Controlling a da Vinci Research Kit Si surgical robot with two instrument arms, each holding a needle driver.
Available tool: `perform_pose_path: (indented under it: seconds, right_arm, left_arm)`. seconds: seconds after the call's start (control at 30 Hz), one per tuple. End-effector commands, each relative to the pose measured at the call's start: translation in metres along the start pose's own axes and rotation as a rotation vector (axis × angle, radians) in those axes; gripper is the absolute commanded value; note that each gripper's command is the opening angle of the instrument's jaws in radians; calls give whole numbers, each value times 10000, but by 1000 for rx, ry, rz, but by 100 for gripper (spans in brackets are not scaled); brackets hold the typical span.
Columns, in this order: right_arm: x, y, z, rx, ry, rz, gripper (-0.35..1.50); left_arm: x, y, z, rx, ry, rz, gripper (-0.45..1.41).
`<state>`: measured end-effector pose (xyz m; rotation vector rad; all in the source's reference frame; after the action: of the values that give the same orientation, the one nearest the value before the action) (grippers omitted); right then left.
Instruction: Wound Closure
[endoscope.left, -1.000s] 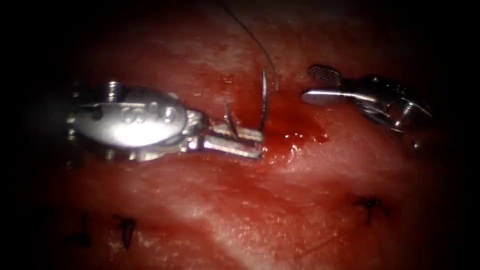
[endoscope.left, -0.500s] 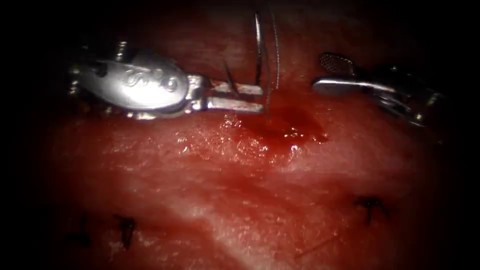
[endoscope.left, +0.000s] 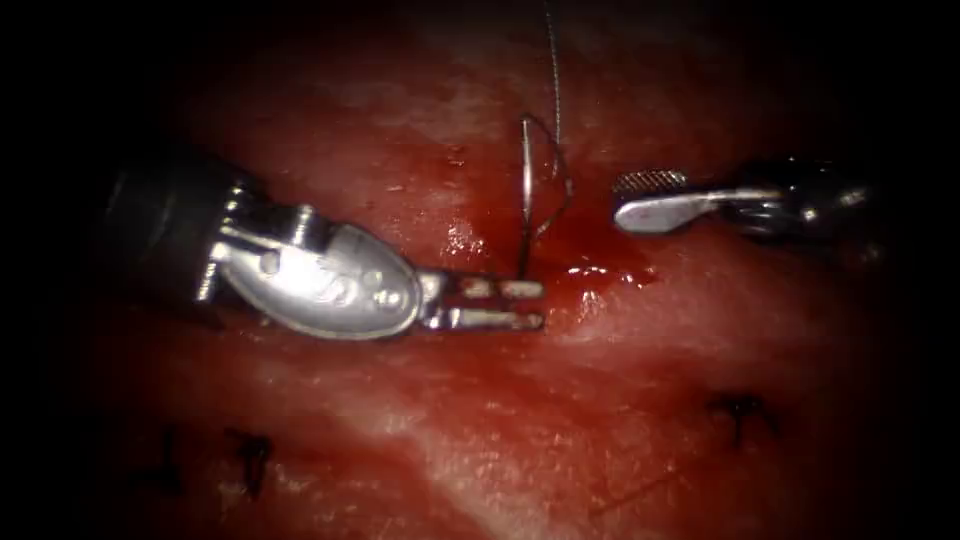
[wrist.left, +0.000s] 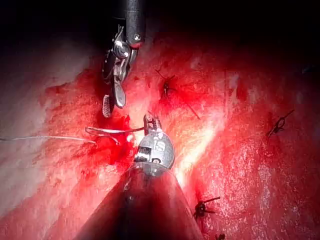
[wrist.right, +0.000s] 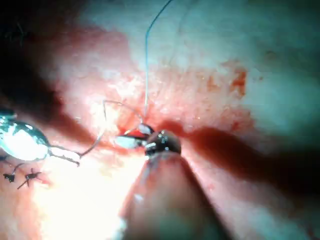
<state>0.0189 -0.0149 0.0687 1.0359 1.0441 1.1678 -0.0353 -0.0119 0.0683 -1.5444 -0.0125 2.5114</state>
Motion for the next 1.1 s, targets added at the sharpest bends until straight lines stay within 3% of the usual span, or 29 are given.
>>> perform_pose_path:
  seconds: [0.03,0.37,0.8,0.83,0.87,0.9,0.93,1.07,1.1]
  right_arm:
    - [-7,-2,15,1,-1,42,81]
    - [-16,-11,48,-9,-1,174,81]
    - [-19,-10,70,-29,-1,200,79]
    - [-18,-10,71,-29,0,200,74]
    - [-17,-9,70,-32,3,200,44]
    - [-17,-9,70,-32,3,200,44]
    - [-15,-7,69,-32,3,213,-35]
    - [-13,-4,67,-32,0,230,-35]
    - [-11,-1,62,-68,22,159,-35]
  left_arm:
    - [-4,10,10,-2,-9,22,-45]
    - [-4,18,20,1,-40,77,-45]
    - [-6,21,22,0,-50,86,-45]
    - [-6,21,22,0,-50,86,-45]
    - [-6,21,22,0,-50,86,-45]
    - [-6,21,22,0,-50,86,-45]
    - [-6,21,22,0,-50,91,-45]
    - [-5,21,22,0,-50,91,-45]
    - [-4,19,22,1,-50,71,25]
